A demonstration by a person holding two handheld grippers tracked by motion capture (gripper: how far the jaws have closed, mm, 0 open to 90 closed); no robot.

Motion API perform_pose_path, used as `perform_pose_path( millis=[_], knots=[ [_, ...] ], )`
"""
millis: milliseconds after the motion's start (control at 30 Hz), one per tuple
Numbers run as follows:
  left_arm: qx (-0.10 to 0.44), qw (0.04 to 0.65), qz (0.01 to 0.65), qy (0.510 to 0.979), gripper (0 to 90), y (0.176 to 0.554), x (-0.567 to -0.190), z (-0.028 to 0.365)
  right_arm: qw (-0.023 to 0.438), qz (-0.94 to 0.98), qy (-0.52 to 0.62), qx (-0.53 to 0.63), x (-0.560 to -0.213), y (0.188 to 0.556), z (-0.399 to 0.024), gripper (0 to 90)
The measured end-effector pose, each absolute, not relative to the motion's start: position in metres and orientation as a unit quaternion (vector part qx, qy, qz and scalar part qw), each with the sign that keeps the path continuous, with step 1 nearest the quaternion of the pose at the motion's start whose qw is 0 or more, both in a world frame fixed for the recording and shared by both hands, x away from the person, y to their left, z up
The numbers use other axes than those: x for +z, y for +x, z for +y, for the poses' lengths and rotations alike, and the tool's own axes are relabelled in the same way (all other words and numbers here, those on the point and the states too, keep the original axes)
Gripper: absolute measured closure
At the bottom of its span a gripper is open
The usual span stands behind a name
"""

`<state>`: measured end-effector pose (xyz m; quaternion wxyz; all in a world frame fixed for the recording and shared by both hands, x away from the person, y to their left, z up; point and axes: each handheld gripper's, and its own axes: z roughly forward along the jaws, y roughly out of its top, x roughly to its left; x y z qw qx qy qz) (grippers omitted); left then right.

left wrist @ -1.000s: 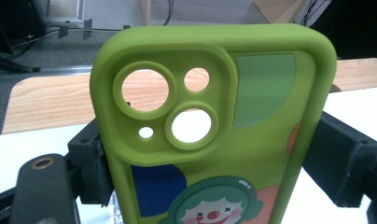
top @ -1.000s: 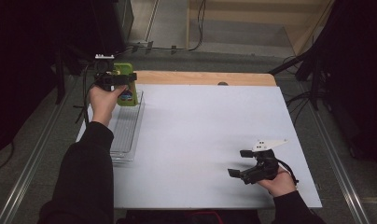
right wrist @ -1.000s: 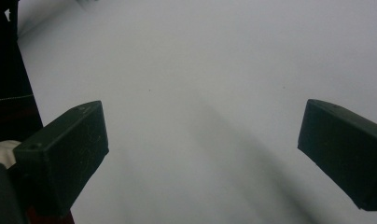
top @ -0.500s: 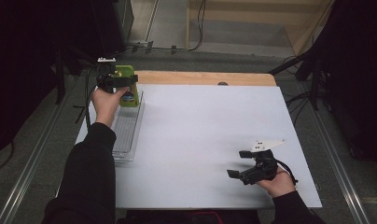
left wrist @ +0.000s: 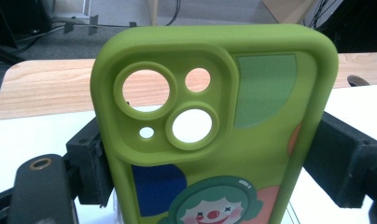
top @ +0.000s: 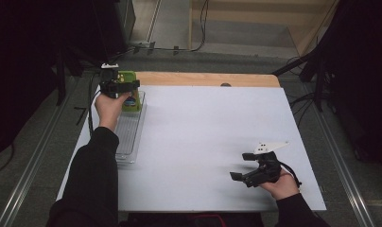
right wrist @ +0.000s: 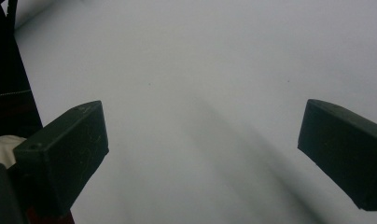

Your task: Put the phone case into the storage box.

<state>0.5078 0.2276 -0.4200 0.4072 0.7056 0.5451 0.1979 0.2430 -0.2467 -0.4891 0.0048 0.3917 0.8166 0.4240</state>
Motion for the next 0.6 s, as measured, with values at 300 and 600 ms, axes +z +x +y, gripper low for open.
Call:
perform_pose_path(
  millis=[300, 600],
  knots=[
    [0.209, 0.397, 0.541, 0.712, 16.0, 0.5079, -0.4278, 0.2253, 0.006, 0.817, 0.391, 0.423, -0.4897, 0.244, -0.2466, 0.3],
    [0.2, 0.402, 0.541, 0.711, 14.5, 0.5094, -0.4289, 0.2204, 0.005, 0.817, 0.39, 0.426, -0.49, 0.244, -0.2464, 0.3]
  ],
)
